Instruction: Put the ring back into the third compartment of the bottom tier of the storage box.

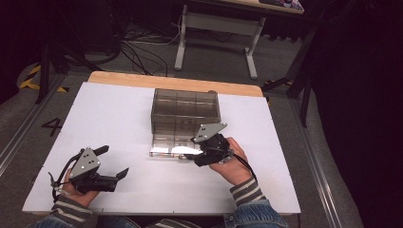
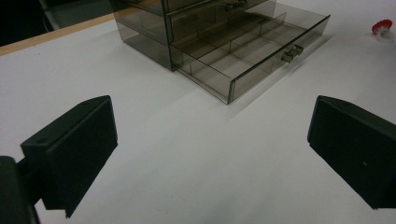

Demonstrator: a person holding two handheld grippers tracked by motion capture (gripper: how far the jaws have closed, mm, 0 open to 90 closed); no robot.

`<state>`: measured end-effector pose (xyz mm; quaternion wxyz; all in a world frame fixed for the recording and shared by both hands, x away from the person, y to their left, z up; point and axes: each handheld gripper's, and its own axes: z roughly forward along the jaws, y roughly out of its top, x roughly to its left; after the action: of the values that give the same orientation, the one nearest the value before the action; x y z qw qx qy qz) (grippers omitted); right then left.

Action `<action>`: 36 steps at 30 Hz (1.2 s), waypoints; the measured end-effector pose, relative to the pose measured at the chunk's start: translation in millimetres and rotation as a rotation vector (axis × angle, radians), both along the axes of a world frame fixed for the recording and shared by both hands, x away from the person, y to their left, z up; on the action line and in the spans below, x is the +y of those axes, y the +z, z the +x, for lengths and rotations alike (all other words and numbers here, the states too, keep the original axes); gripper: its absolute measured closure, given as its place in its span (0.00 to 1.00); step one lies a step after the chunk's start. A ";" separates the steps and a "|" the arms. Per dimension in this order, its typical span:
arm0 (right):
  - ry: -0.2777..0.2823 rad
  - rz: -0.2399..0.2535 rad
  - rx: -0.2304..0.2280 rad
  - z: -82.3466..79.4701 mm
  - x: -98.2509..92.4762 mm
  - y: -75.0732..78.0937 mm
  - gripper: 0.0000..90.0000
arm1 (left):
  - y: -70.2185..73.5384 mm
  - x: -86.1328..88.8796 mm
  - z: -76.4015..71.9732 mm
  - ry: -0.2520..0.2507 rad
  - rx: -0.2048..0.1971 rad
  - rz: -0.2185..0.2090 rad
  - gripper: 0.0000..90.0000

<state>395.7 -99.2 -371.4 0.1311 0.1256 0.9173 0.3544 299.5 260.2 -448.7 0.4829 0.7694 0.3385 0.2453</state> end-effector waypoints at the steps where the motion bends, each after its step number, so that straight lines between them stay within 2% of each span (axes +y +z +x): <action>1: -0.002 0.009 0.002 -0.3 -1.8 1.0 0.47 | 0.0 0.0 0.2 0.000 -0.002 0.001 0.03; 6: -0.020 0.023 0.005 -2.9 -6.3 3.6 0.44 | 0.0 -0.7 0.5 -0.002 -0.001 -0.006 0.03; 19: -0.081 0.066 -0.028 -9.0 -25.0 9.2 0.40 | 0.5 -0.8 0.0 -0.006 -0.001 -0.006 0.03; 28: -0.090 0.062 -0.028 -9.8 -31.2 10.3 0.38 | 0.4 -0.4 1.1 -0.008 -0.002 -0.003 0.03; 34: -0.117 0.060 -0.024 -12.1 -37.2 11.2 0.36 | 0.3 -0.1 1.0 -0.007 0.001 -0.005 0.02; 36: -0.119 0.044 -0.024 -12.6 -40.9 10.4 0.36 | 0.3 -0.2 1.0 -0.008 0.000 -0.006 0.03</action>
<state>383.1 -140.1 -361.0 0.1599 0.1784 0.8986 0.3676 300.5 260.0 -448.4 0.4859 0.7695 0.3362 0.2424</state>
